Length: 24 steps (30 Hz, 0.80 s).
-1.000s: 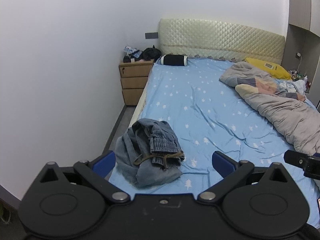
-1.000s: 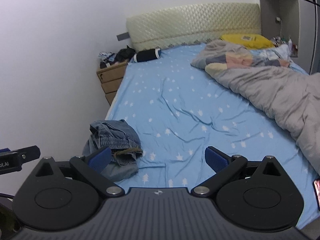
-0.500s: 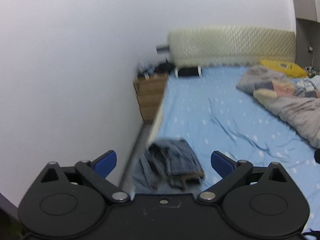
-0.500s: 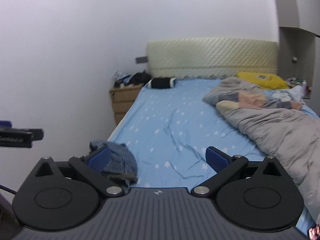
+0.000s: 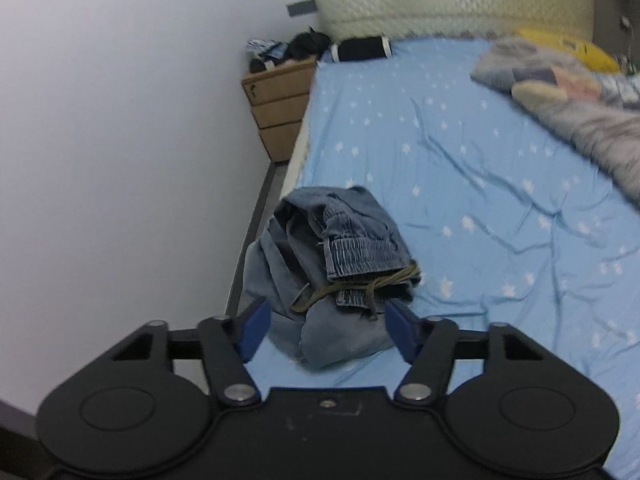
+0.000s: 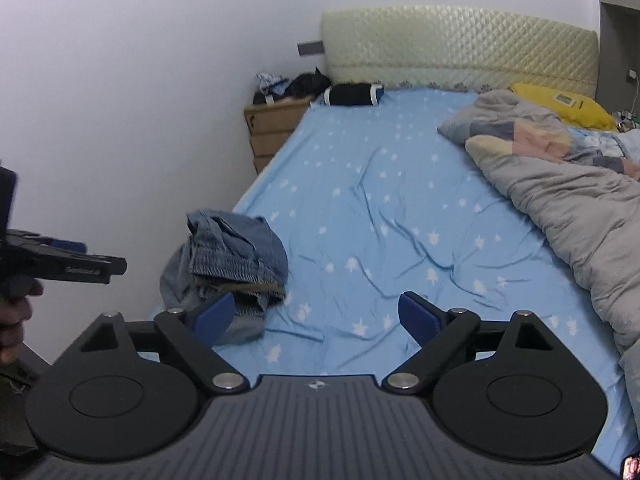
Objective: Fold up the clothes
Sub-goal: 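Reach both grippers to the jeans waistband and close on it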
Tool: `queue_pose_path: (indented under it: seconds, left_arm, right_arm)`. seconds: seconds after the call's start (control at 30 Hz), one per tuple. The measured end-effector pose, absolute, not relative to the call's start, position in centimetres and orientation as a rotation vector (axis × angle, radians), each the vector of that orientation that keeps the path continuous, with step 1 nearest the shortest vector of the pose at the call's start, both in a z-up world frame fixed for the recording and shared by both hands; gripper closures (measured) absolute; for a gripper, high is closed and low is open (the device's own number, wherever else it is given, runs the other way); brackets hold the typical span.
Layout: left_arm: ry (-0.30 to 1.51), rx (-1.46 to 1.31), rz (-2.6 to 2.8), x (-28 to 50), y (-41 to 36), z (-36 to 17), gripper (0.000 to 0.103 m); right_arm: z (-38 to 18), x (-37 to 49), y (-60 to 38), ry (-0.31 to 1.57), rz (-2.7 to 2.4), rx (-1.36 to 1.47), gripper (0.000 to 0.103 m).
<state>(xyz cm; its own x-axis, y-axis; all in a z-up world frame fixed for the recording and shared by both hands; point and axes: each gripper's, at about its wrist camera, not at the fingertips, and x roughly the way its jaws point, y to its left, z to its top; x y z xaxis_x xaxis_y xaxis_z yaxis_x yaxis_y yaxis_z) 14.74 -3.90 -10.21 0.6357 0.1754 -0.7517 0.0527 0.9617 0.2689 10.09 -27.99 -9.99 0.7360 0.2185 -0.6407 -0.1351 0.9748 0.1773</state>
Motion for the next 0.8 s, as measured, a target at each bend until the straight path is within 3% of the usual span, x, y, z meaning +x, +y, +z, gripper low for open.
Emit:
queue_pose_path:
  seconds: [0.13,0.17,0.2,0.23,0.63,0.8]
  left_arm:
    - [0.900,0.297,0.031,18.6,-2.3,-14.2,0.055]
    - [0.902,0.310,0.021,19.7,-2.0,-15.3,0.061]
    - [0.904,0.325,0.013,20.7,-1.6,-16.5,0.073]
    - [0.910,0.345,0.008,21.5,-1.4,-17.5,0.077]
    - [0.894,0.437,-0.125,27.0,1.0,-25.7,0.074]
    - [0.846,0.318,-0.213,28.7,2.9,-25.1,0.086]
  right_arm:
    - [-10.5,10.9,-28.1,0.779,0.122,0.132,0.014]
    - [-10.6,11.1,-28.0,0.797,0.099,0.120,0.015]
    - [-10.7,11.3,-27.8,0.817,0.076,0.105,0.016]
    - [-10.8,11.5,-27.6,0.836,0.054,0.090,0.016]
    - [-12.0,16.3,-23.1,0.976,0.012,-0.088,0.020]
    - [-12.1,18.3,-20.2,0.974,0.095,-0.197,0.022]
